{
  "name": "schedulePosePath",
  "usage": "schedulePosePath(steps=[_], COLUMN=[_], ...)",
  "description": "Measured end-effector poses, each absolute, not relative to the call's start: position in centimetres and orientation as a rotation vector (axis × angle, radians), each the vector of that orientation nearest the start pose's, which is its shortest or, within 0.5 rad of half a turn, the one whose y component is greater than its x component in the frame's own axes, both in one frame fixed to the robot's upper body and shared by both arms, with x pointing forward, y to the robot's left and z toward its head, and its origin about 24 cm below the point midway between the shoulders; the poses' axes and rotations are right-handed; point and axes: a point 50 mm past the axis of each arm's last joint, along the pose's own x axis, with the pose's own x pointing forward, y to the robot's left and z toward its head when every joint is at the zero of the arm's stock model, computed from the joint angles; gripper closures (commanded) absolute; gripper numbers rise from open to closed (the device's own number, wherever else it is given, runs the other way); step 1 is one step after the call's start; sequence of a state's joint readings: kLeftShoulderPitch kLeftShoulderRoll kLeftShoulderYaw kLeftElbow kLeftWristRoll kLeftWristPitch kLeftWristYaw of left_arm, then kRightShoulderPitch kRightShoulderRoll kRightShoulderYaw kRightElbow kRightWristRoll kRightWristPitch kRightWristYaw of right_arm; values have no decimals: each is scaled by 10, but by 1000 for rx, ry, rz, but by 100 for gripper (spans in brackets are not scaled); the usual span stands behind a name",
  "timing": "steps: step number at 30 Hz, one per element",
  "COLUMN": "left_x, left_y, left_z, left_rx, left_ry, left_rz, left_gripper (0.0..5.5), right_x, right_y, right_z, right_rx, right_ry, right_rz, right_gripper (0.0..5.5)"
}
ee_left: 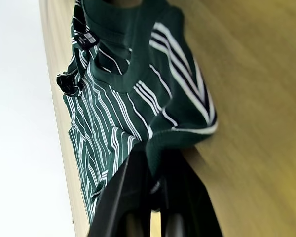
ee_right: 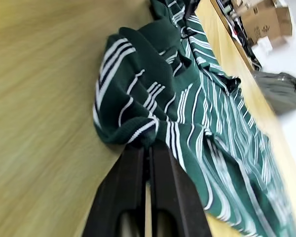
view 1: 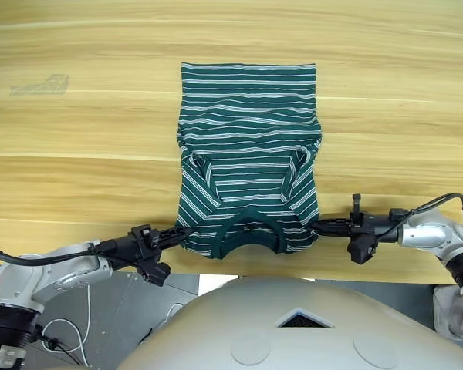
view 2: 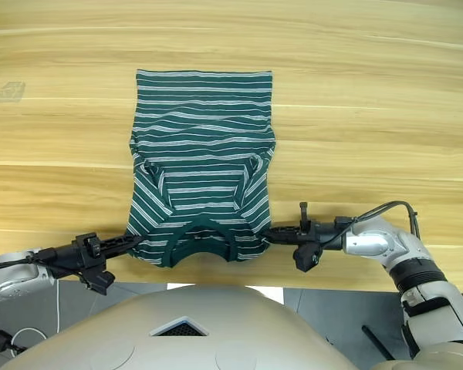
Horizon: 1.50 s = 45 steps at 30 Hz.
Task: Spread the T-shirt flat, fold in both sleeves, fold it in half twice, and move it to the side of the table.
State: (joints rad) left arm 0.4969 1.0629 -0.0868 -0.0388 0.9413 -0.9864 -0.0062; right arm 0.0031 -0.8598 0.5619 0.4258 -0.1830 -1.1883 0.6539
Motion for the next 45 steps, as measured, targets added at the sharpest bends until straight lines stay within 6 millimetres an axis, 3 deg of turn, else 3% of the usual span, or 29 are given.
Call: schedulePosePath(steps=[5, 8, 13, 16, 19, 21, 26, 32, 35, 39, 45], left_x=[101, 97, 97, 99, 84, 82, 70, 64, 88, 137, 215], left_y=[256, 255, 247, 240, 245, 245, 240, 243, 248, 260, 260], left_z=[32, 34, 45, 67, 88, 106, 141, 154, 150, 136, 124], left_rx=[1477, 1456, 1273, 1098, 878, 781, 666, 620, 677, 777, 820], left_ry=[-202, -178, -52, 82, 364, 435, 425, 411, 367, 320, 179], left_rz=[-1327, -1310, -1202, -1136, -1217, -1244, -1247, -1210, -1178, -1057, -909], left_gripper=[547, 547, 547, 547, 547, 547, 547, 547, 547, 547, 547], right_x=[142, 148, 151, 158, 161, 158, 152, 142, 166, 217, 304], right_y=[-201, -200, -202, -202, -203, -206, -207, -210, -204, -199, -168], right_z=[7, 13, 33, 44, 57, 64, 80, 95, 101, 98, 104], right_rx=[-700, -502, -282, -211, -158, -129, -100, -79, -72, -130, -168], right_ry=[-18, 167, 369, 391, 411, 442, 431, 401, 300, 216, 83], right_rz=[1586, 1518, 1547, 1532, 1533, 1551, 1540, 1513, 1447, 1305, 1159], right_gripper=[550, 550, 550, 550, 550, 550, 550, 550, 550, 550, 550])
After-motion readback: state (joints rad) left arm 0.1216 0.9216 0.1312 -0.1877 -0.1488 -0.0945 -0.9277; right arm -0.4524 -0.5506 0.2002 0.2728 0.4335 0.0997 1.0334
